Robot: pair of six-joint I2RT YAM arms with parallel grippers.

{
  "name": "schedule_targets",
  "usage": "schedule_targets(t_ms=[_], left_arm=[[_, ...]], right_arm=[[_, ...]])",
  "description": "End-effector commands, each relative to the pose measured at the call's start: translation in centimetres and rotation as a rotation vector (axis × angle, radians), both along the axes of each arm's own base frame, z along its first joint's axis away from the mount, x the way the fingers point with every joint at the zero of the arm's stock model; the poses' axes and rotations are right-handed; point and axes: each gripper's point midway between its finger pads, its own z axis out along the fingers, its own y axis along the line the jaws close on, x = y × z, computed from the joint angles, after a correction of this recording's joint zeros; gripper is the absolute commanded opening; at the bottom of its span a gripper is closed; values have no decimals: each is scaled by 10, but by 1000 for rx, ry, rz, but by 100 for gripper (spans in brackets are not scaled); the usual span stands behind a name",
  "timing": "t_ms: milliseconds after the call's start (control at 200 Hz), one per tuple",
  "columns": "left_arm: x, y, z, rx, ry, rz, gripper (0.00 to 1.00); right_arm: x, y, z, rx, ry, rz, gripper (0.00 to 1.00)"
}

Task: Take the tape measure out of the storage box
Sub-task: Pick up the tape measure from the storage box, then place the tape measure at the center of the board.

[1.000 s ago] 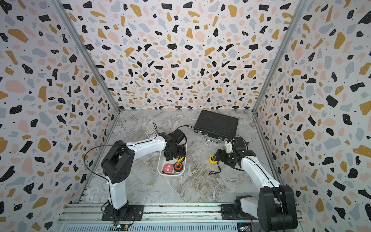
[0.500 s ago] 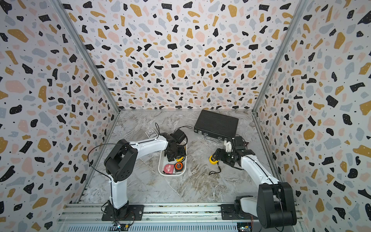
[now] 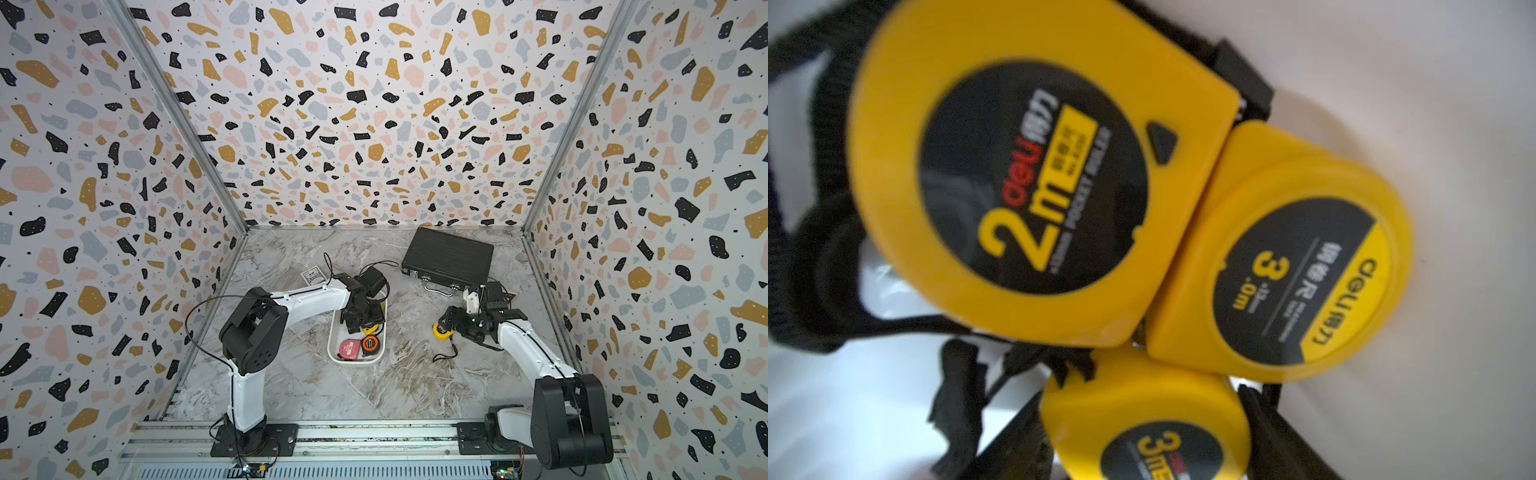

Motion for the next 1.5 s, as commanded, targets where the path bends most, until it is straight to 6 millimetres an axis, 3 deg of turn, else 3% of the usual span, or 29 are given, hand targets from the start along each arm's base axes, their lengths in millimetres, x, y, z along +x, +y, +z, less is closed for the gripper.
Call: schedule_targets(t_ms=[0,165,275,385,601,781,1116,1321,1497], left_arm=[[3,2,-10,26,14,4,60],[-1,4,-7,23,22,3,32],[-2,5,11,9,-1,4,12],[-5,9,33,-9,-31,8,0],[-13,18,79,-40,-92,31,0],[-20,15,118,-113,-146,57,0],[-21,-44,164,-367,-182,85,0],[-23,-80,179,-479,-169,73,0],[-25,-96,190,-534,-160,69,0]], right_arm=[[10,2,14,19,-33,-2,83],[9,5,15,35,-32,7,83],[7,9,17,58,-39,19,83],[3,15,20,84,-56,37,83],[-8,34,30,128,-108,94,83],[-14,55,52,173,-206,145,83],[-27,101,104,297,-432,237,83],[-31,113,117,332,-495,252,82],[-31,117,126,345,-539,251,81]])
